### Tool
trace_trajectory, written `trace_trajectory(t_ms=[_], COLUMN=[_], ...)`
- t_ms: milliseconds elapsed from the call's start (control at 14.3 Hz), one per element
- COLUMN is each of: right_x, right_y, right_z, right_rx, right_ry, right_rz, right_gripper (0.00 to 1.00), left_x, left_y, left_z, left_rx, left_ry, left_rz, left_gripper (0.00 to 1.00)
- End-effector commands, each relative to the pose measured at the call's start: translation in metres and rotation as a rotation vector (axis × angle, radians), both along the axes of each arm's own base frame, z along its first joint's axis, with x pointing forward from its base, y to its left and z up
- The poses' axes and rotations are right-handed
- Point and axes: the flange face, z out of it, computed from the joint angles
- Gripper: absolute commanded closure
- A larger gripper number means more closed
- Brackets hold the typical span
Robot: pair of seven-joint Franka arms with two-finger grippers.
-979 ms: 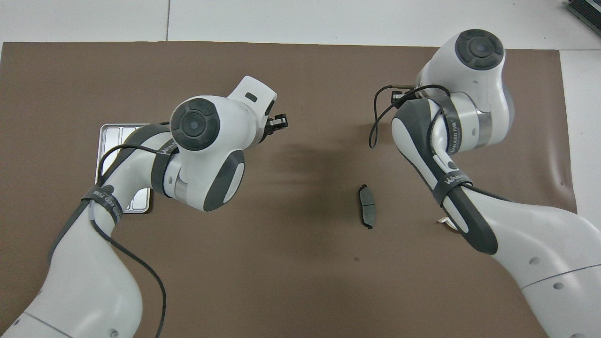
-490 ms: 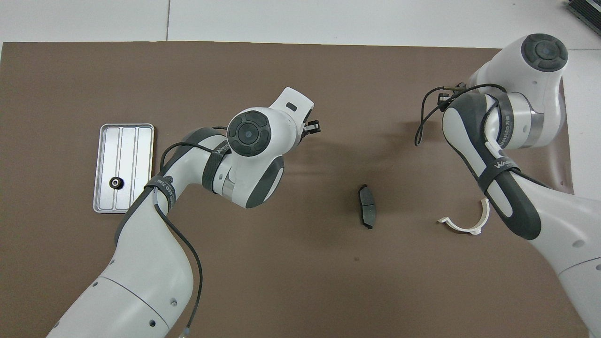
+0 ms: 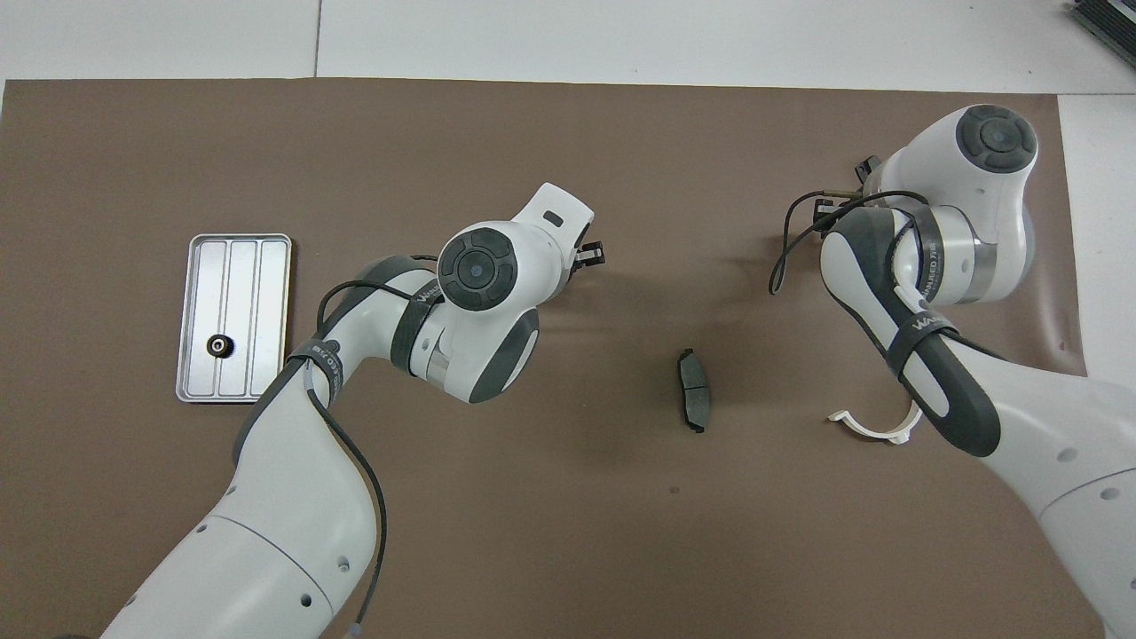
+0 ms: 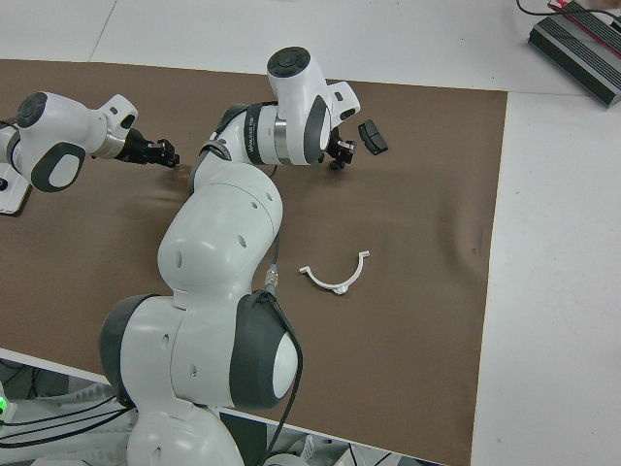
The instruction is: Place bearing gear from tray to pile
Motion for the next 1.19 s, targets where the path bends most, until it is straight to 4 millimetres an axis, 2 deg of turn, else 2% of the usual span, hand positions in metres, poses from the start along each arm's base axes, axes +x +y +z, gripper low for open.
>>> trace_trajectory(t_ms=[0,70,140,210,350,420,560,630,699,769,909,1049,1119], right_x=[-0.004,-0.003,0.001,0.005,0.008,0.008,0.0,-0.005,-0.009,-0.014,-0.027,-0.042,-0.05], right_y=[0.005,0.013,0.025,0.044,0.095,0.124,0.17,0.188,0.204,0.221,0.269,0.303,0.322], right_z=[0.008,0.009,0.016,0.027,0.035,0.038,0.041,0.043,0.043,0.044,0.051,0.051,0.044], right_rx=[0.016,0.019,0.025,0.033,0.052,0.065,0.079,0.082,0.085,0.088,0.127,0.138,0.136], right_ry=[-0.022,-0.03,-0.048,-0.072,-0.101,-0.126,-0.15,-0.153,-0.154,-0.162,-0.214,-0.226,-0.22], right_rz=[-0.031,-0.055,-0.073,-0.082,-0.096,-0.085,-0.05,-0.032,-0.024,-0.025,0.0,0.026,0.053], right_gripper=[0.0,0.0,0.0,0.0,0.01,0.03,0.04,0.04,0.05,0.07,0.07,0.07,0.07], left_x=[-0.006,-0.006,-0.005,-0.004,-0.001,0.001,0.006,0.006,0.011,0.021,0.034,0.045,0.049], left_y=[0.001,0.001,0.0,0.0,0.006,0.017,0.044,0.052,0.074,0.108,0.168,0.231,0.258], left_z=[-0.005,-0.004,-0.001,0.002,0.018,0.046,0.085,0.098,0.115,0.128,0.149,0.159,0.159], left_rx=[0.002,0.002,0.005,0.005,0.016,0.022,0.033,0.038,0.048,0.064,0.104,0.132,0.14], left_ry=[-0.01,-0.01,-0.005,-0.006,0.006,0.015,0.031,0.039,0.046,0.072,0.093,0.122,0.138], left_rz=[0.01,0.01,0.01,0.013,0.019,0.029,0.055,0.063,0.082,0.119,0.096,0.091,0.096], left_gripper=[0.59,0.46,0.13,0.0,0.0,0.0,0.0,0.0,0.0,0.0,0.0,0.0,0.0])
